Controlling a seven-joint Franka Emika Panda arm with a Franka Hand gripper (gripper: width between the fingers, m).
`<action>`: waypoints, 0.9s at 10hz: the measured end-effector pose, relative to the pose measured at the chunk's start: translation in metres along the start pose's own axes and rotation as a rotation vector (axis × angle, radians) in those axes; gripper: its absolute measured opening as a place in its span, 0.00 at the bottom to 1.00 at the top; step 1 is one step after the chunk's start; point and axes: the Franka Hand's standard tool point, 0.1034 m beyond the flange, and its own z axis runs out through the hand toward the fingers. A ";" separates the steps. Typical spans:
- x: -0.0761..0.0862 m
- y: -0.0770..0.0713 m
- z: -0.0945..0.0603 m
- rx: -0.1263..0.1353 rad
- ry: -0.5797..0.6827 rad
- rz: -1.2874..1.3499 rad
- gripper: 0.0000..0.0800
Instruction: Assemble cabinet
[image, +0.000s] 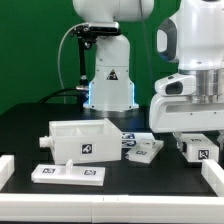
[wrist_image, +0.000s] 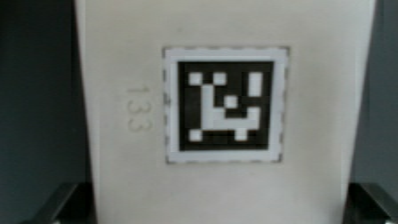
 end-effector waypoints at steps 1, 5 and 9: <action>-0.002 -0.001 0.003 -0.001 -0.006 -0.003 0.70; -0.004 -0.001 0.005 -0.002 -0.011 -0.004 0.71; 0.003 0.008 -0.013 0.001 -0.025 -0.018 0.99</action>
Offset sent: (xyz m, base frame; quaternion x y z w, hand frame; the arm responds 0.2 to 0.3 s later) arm 0.0000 0.0000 0.0000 0.0000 0.0000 0.0000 1.0000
